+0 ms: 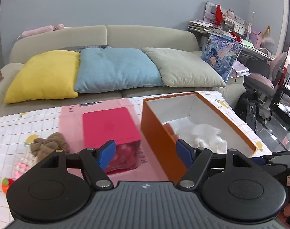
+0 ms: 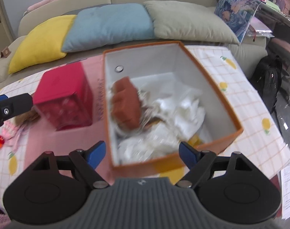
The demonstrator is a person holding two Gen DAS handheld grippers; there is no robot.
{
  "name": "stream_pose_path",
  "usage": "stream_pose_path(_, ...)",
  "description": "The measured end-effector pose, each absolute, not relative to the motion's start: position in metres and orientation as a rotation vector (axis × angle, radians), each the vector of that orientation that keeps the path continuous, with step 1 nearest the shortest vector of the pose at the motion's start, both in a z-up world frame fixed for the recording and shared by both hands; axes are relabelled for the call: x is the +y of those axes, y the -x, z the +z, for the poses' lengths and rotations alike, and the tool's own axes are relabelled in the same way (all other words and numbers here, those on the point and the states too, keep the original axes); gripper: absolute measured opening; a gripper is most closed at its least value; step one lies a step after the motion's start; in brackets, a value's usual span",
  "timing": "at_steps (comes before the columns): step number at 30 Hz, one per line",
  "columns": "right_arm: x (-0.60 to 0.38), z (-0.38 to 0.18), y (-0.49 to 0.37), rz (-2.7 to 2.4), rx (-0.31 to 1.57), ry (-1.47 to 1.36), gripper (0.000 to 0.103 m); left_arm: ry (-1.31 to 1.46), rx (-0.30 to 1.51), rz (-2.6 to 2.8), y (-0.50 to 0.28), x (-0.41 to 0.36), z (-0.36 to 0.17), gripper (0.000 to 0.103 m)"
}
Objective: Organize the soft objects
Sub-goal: 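Move both tools back toward the orange and pink knit items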
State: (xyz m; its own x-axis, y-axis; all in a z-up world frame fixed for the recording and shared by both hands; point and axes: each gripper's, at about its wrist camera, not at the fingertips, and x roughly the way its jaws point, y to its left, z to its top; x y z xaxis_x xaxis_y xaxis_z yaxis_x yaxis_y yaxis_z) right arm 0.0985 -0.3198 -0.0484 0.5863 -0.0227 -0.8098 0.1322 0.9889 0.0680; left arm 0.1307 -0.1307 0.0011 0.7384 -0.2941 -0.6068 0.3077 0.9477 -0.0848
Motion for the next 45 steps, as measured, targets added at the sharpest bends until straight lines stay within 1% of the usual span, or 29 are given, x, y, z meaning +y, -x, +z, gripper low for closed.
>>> stream_pose_path(5,-0.3,-0.053,-0.075,-0.08,0.941,-0.17,0.084,-0.033,0.657,-0.331,-0.105,-0.104,-0.007,0.085)
stream_pose_path(9,-0.28,-0.055,-0.056,-0.084,0.898,-0.187,0.084,-0.001,0.687,-0.3,-0.09,-0.081,-0.016,0.085)
stream_pose_path(13,-0.259,-0.059,-0.041,-0.061,0.881,-0.193,0.084,0.009,0.676,-0.247,-0.078,-0.061,-0.019,0.084)
stream_pose_path(17,-0.235,-0.063,-0.032,-0.008,0.889,-0.134,0.084,0.026,0.656,-0.215,-0.068,-0.041,-0.02,0.084)
stream_pose_path(21,-0.211,-0.068,-0.026,0.043,0.901,-0.05,0.084,0.023,0.643,-0.179,-0.062,-0.023,-0.024,0.081)
stream_pose_path(30,-0.186,-0.074,-0.034,0.059,0.912,0.041,0.084,0.113,0.702,-0.131,-0.063,0.021,-0.041,0.077)
stream_pose_path(37,-0.166,-0.082,-0.049,0.117,0.931,0.028,0.084,0.207,0.719,-0.067,-0.07,0.048,-0.052,0.077)
stream_pose_path(45,-0.133,-0.089,-0.075,0.187,0.917,0.087,0.083,0.304,0.729,0.022,-0.084,0.081,-0.064,0.077)
